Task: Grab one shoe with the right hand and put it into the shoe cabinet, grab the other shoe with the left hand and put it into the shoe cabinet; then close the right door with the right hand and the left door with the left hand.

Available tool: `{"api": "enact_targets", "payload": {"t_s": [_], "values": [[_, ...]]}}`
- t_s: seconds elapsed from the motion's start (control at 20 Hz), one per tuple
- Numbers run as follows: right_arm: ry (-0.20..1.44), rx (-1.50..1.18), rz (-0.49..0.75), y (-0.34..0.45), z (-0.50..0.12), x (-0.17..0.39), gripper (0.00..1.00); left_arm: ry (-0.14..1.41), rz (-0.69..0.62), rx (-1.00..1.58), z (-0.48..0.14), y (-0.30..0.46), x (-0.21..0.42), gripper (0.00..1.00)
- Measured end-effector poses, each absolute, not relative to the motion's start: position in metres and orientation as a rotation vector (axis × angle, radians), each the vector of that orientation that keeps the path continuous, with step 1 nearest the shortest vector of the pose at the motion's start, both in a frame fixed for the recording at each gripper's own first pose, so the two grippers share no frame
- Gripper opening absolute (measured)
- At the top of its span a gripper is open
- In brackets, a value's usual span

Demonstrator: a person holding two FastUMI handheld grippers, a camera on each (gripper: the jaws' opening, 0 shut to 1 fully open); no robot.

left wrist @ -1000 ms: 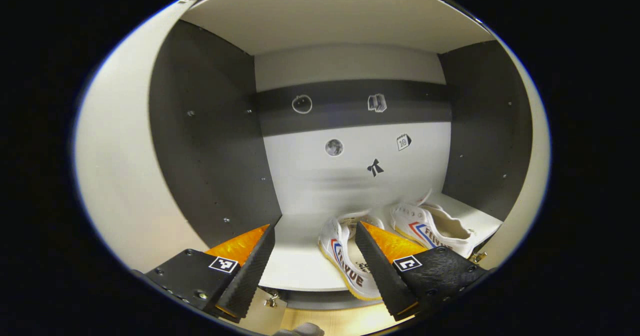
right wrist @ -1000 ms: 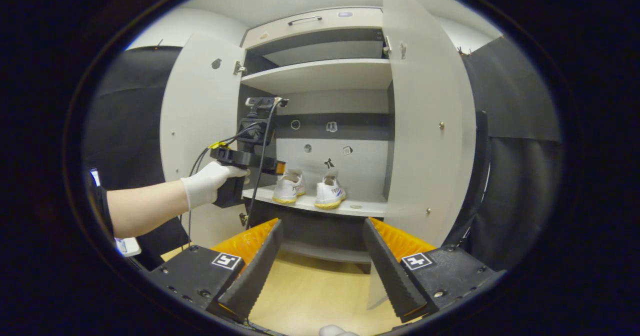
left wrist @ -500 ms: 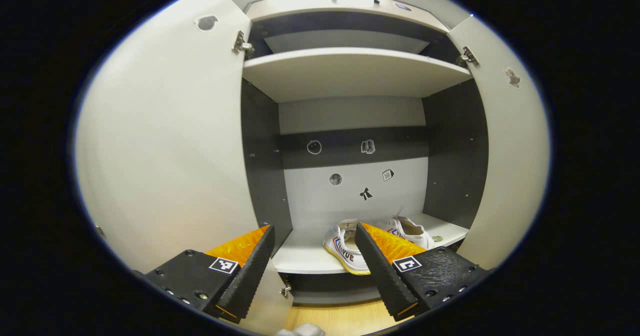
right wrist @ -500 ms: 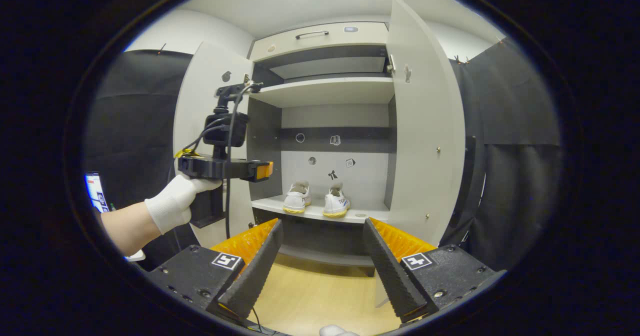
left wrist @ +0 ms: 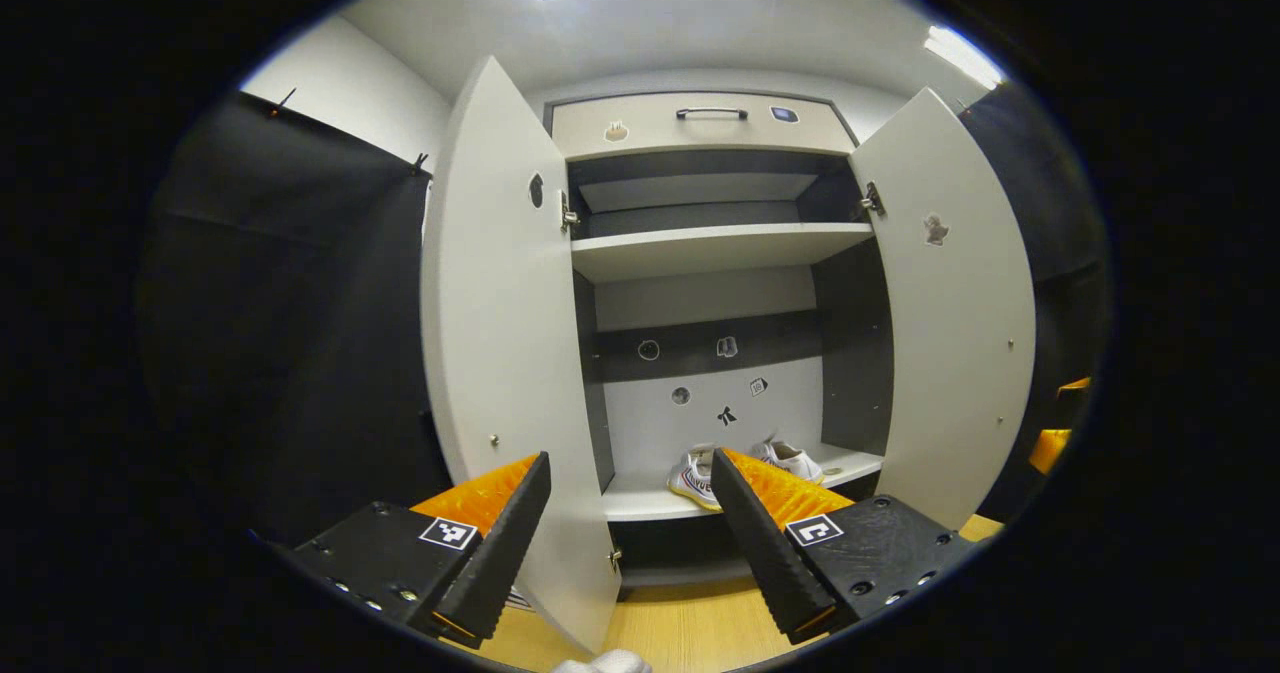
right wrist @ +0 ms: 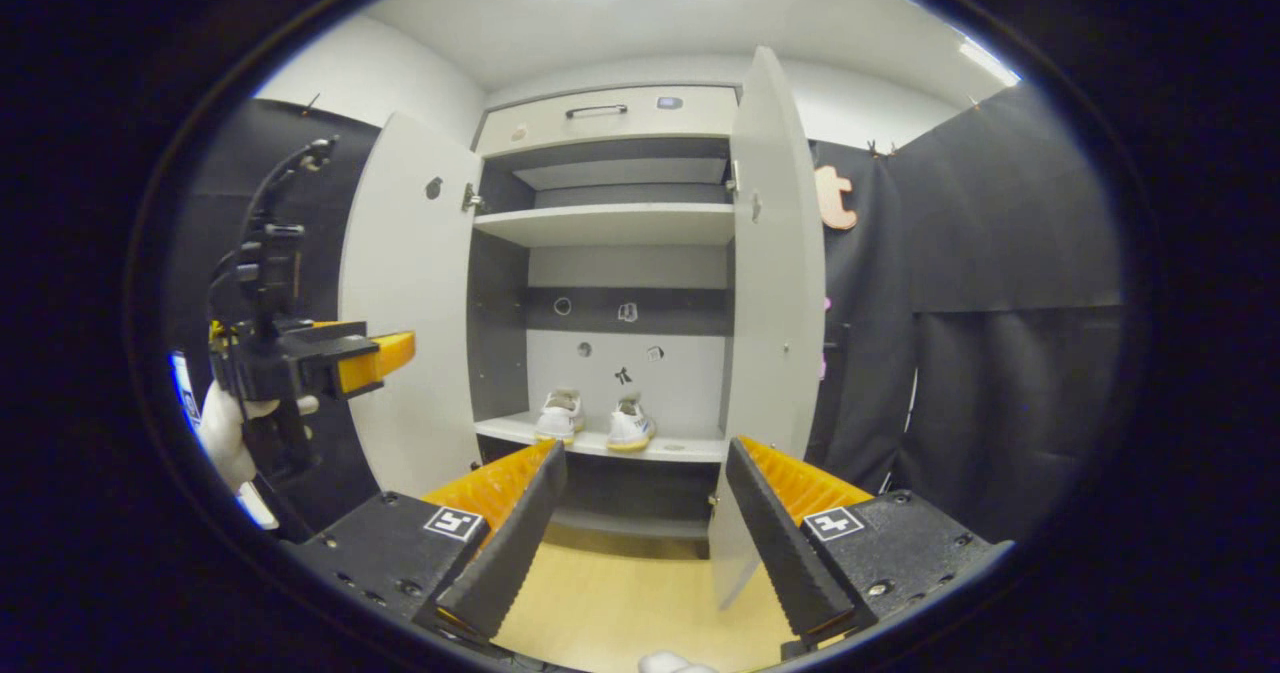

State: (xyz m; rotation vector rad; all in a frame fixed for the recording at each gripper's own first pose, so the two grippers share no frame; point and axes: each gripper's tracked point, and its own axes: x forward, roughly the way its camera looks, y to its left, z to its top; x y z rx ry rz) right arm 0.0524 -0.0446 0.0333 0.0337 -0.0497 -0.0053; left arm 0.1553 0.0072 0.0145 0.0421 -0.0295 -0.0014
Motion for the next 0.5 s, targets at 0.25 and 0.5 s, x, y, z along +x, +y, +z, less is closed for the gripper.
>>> {"api": "enact_targets", "payload": {"t_s": [0.25,0.5], "values": [[-0.052,0.050,-0.081,-0.080,0.028,0.023,1.00,0.001,-0.011,0.027,-0.005,0.012,0.095,0.96],[-0.035,0.064,-0.154,-0.136,0.017,0.017,1.00,0.026,-0.023,0.014,-0.031,-0.001,0.055,0.96]]}}
